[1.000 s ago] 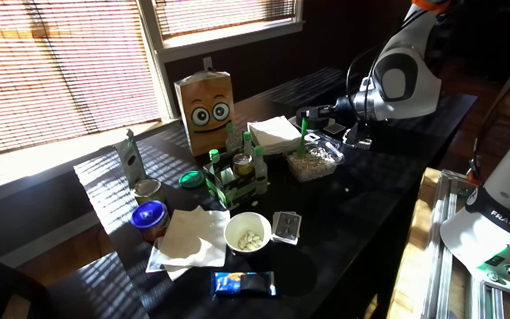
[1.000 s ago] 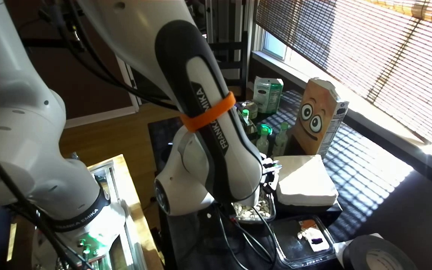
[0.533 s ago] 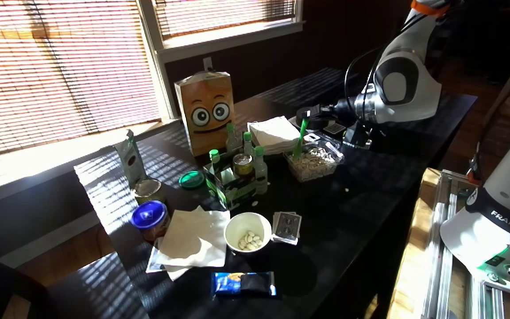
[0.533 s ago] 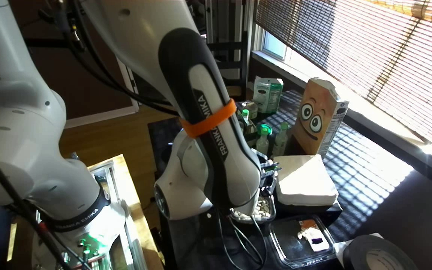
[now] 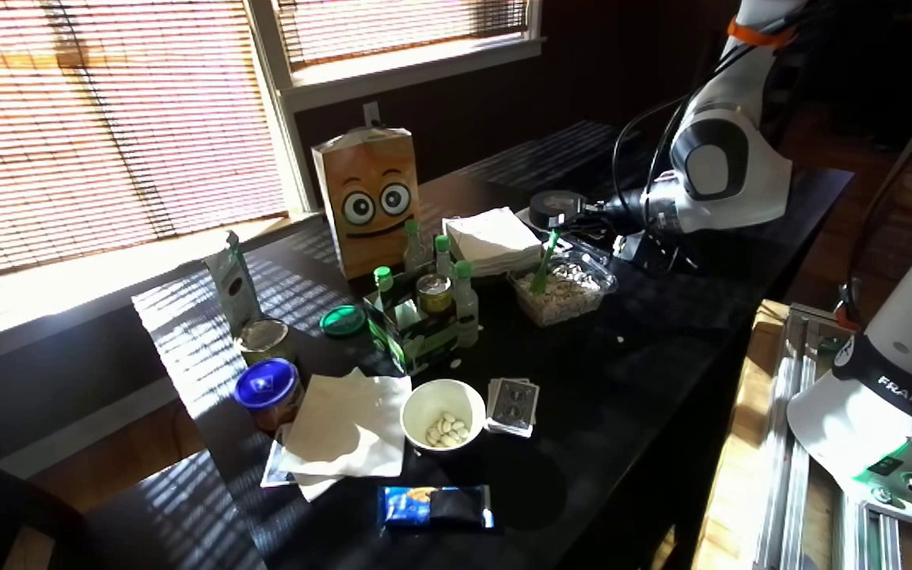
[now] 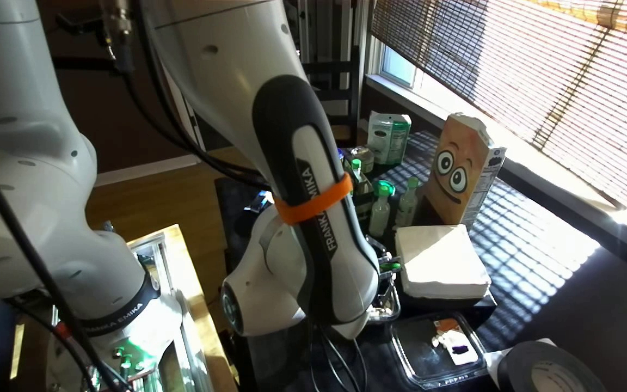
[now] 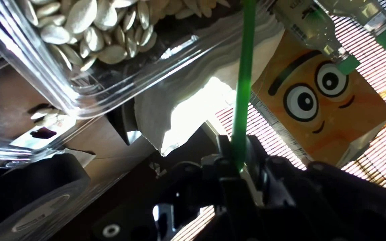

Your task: Use the spoon to transfer some contents from the right bowl to the left bowl

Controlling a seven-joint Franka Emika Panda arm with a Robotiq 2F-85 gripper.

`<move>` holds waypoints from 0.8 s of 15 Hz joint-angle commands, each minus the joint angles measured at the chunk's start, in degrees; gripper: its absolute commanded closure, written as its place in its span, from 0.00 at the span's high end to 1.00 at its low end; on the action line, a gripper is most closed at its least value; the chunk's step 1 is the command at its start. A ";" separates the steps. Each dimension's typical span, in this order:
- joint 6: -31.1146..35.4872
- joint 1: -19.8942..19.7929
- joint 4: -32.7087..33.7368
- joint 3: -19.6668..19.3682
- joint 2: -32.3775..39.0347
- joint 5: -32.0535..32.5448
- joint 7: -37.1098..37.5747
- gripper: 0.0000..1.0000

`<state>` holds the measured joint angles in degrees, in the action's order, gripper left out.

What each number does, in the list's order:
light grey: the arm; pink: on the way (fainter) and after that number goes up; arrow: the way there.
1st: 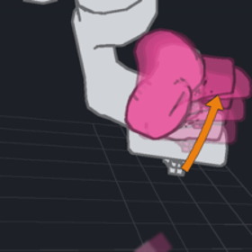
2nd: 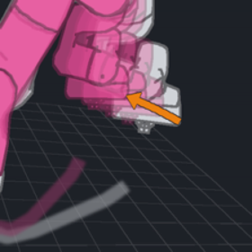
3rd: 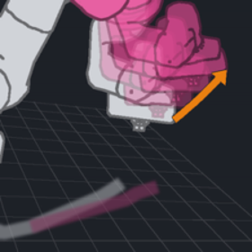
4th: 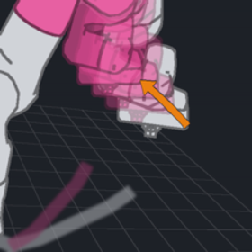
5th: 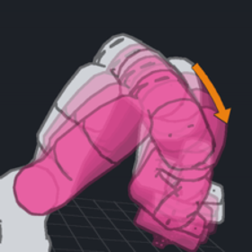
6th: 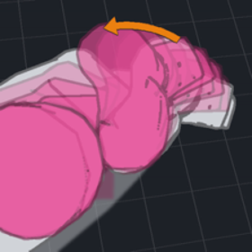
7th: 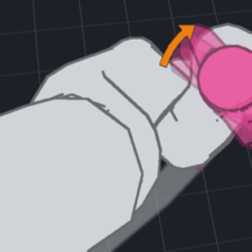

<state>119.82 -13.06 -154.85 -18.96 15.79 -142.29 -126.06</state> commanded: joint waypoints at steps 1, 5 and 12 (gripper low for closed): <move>1.29 0.22 0.93 -0.84 1.42 0.62 2.06 0.50; 8.20 1.17 -1.93 -2.89 -3.71 -3.94 -2.23 0.77; 20.93 2.25 -2.35 -1.87 -12.57 1.56 -6.65 1.00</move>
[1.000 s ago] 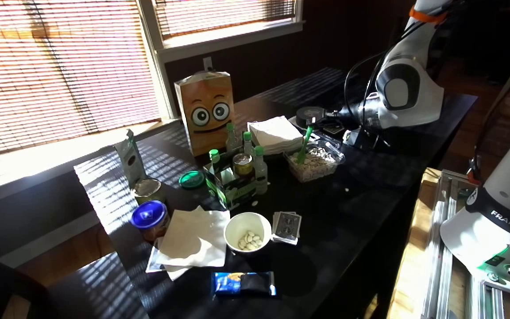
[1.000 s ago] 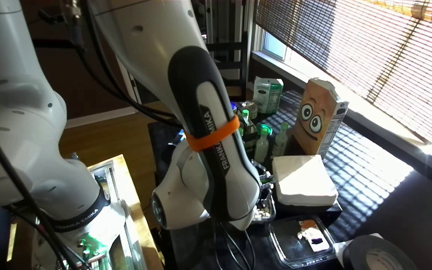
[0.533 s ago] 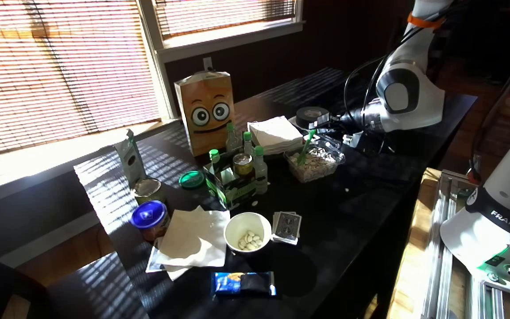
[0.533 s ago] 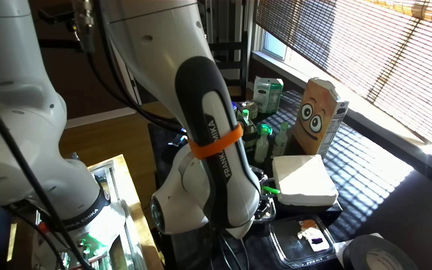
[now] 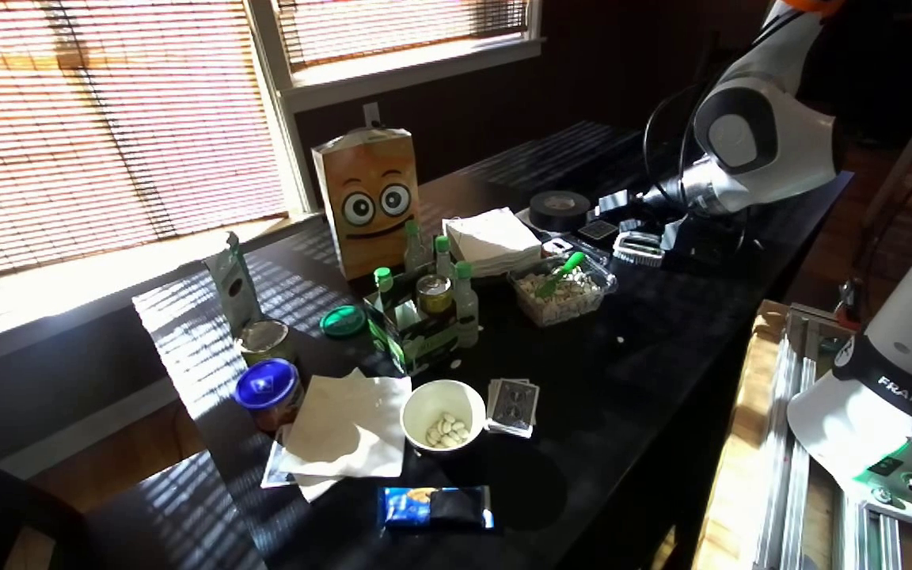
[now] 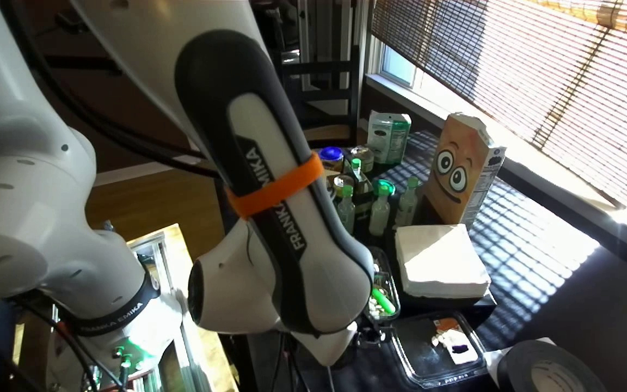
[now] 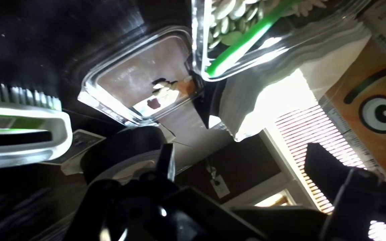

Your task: Use the spoon to transfer some contents from the right bowl to the left bowl

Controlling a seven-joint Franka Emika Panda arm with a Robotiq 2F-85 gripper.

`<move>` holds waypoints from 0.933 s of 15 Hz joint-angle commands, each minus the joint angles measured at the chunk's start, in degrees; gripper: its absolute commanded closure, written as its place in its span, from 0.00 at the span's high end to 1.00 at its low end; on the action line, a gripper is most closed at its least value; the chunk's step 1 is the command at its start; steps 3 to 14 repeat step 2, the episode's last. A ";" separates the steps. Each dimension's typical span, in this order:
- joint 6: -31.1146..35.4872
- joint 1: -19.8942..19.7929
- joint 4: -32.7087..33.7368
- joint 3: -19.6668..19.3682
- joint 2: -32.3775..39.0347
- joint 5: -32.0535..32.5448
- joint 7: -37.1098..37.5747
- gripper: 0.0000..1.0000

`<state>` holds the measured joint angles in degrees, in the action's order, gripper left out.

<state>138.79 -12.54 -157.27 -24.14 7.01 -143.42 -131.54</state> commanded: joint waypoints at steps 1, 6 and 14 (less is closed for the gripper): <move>0.18 -0.81 -0.36 2.08 -1.53 0.81 -0.98 1.00; 0.35 -0.34 -0.23 3.31 -2.48 1.27 -0.97 1.00; 0.35 -0.34 -0.23 3.31 -2.48 1.27 -0.97 1.00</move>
